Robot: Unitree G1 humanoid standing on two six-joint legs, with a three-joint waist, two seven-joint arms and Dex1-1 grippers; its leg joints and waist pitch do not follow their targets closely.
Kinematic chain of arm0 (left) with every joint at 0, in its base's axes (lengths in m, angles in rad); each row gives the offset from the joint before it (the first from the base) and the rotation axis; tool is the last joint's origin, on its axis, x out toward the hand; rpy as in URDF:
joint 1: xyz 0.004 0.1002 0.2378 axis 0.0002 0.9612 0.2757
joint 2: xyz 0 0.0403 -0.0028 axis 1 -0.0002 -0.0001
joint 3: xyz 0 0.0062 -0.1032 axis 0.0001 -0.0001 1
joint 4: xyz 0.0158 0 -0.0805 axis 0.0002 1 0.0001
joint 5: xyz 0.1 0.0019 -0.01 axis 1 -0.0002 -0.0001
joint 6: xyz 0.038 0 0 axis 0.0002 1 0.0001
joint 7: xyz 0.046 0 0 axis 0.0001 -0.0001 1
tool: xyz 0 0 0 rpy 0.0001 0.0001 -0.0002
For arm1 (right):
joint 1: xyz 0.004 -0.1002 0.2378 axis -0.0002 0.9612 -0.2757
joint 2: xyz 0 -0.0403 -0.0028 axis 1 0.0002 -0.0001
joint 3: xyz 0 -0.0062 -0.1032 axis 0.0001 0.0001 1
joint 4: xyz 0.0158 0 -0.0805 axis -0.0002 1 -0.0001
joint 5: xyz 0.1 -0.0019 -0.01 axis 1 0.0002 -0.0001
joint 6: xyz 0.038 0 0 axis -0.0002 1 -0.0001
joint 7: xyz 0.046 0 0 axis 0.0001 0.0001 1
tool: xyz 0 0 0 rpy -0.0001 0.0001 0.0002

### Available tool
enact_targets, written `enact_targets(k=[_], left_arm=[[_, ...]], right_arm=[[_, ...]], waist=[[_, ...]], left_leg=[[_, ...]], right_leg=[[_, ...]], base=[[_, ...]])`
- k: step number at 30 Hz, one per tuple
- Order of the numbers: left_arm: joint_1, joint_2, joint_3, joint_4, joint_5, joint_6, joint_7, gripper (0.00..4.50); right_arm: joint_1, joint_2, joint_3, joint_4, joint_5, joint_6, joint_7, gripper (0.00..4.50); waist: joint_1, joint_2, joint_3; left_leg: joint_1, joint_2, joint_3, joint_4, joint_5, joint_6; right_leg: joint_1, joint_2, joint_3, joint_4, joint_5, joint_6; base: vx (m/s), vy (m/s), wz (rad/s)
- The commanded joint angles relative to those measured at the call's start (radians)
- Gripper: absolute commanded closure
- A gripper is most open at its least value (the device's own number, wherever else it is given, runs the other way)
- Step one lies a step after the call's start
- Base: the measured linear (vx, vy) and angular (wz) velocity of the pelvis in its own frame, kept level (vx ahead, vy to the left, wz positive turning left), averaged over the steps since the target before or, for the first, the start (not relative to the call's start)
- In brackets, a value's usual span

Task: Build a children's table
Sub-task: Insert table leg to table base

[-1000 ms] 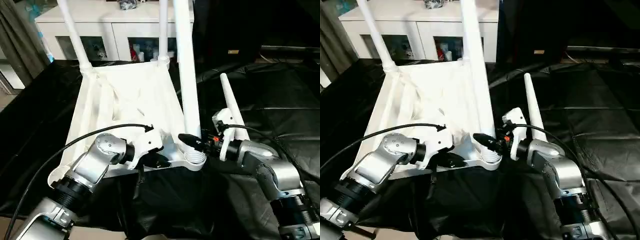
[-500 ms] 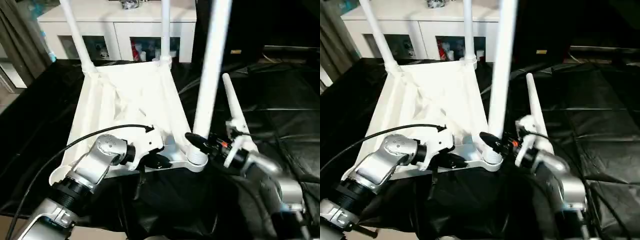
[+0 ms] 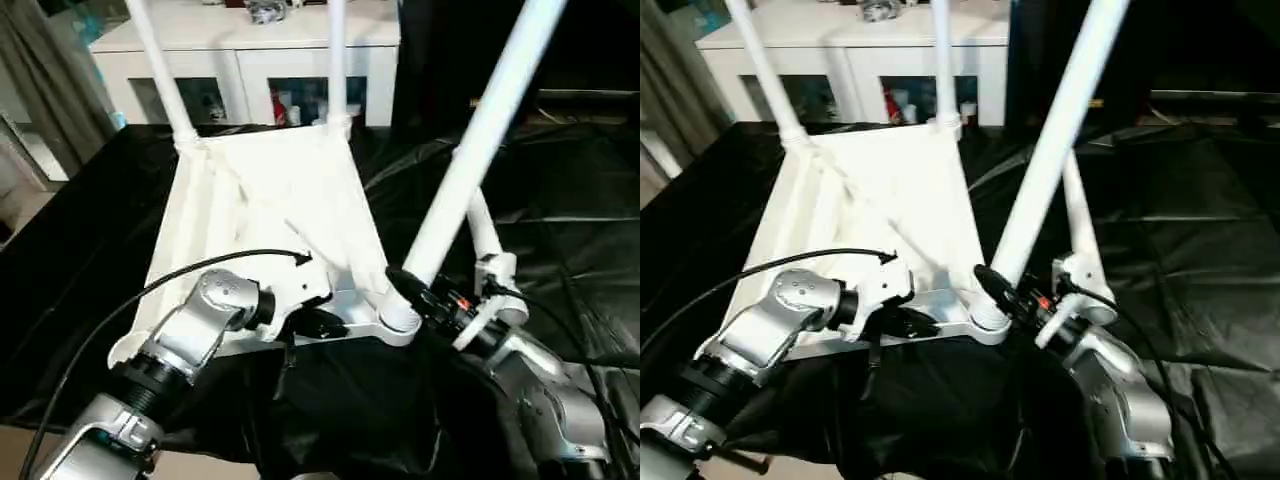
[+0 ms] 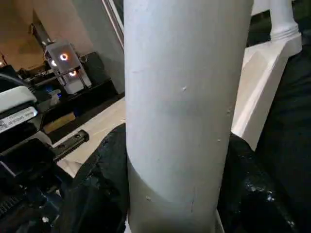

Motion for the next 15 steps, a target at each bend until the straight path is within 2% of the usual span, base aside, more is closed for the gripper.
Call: enact_targets(k=[1, 4, 5, 8, 13, 14, 15], left_arm=[[-0.027, 0.023, 0.036, 0.02, 0.011, 0.003, 0.035, 4.5], [-0.027, 0.024, 0.033, 0.024, 0.018, -0.006, 0.041, 4.5], [-0.027, 0.025, 0.034, 0.025, 0.018, -0.007, 0.041, 4.5], [-0.026, 0.024, 0.035, 0.025, 0.019, -0.011, 0.041, 4.5], [-0.024, 0.024, 0.03, 0.027, 0.023, -0.019, 0.038, 4.5], [-0.024, 0.024, 0.029, 0.028, 0.023, -0.02, 0.036, 4.5], [-0.027, 0.024, 0.028, 0.029, 0.024, -0.022, 0.033, 4.5]], right_arm=[[0.046, -0.032, -0.017, 0.013, -0.046, 0.004, -0.019, 2.61], [0.07, -0.051, 0.007, -0.007, -0.078, -0.03, -0.006, 2.61], [0.075, -0.054, 0.011, -0.013, -0.083, -0.037, -0.004, 2.61], [0.088, -0.057, 0.017, -0.028, -0.094, -0.054, -0.008, 2.61], [0.096, -0.074, 0.044, -0.039, -0.123, -0.067, -0.01, 2.61], [0.094, -0.076, 0.047, -0.039, -0.125, -0.066, -0.01, 2.61], [0.086, -0.083, 0.056, -0.038, -0.133, -0.066, -0.009, 2.61]], waist=[[0.002, -0.006, -0.056], [0.002, -0.009, -0.053], [0.002, -0.014, -0.052], [0.001, -0.012, -0.05], [0.0, -0.012, -0.051], [-0.001, -0.008, -0.05], [-0.001, -0.009, -0.051]], left_leg=[[0.016, 0.082, -0.034, -0.088, -0.176, 0.058], [0.014, 0.082, -0.034, -0.09, -0.195, 0.055], [0.014, 0.082, -0.034, -0.091, -0.204, 0.054], [0.015, 0.083, -0.034, -0.094, -0.231, 0.045], [0.013, 0.082, -0.035, -0.093, -0.211, 0.053], [0.013, 0.082, -0.035, -0.093, -0.214, 0.053], [0.014, 0.082, -0.035, -0.093, -0.214, 0.054]], right_leg=[[0.038, -0.063, 0.028, -0.063, 0.0, -0.289], [0.038, -0.064, 0.029, -0.067, -0.041, -0.281], [0.038, -0.065, 0.029, -0.07, -0.064, -0.278], [0.035, -0.066, 0.031, -0.075, -0.118, -0.268], [0.035, -0.064, 0.031, -0.073, -0.081, -0.267], [0.035, -0.064, 0.03, -0.074, -0.08, -0.268], [0.036, -0.064, 0.03, -0.073, -0.076, -0.27]], base=[[0.0, 0.0, 0.0], [0.0, 0.0, 0.0], [0.0, 0.0, 0.0], [0.0, 0.0, 0.0], [0.0, 0.0, 0.0], [0.0, 0.0, 0.0], [0.0, 0.0, 0.0]])
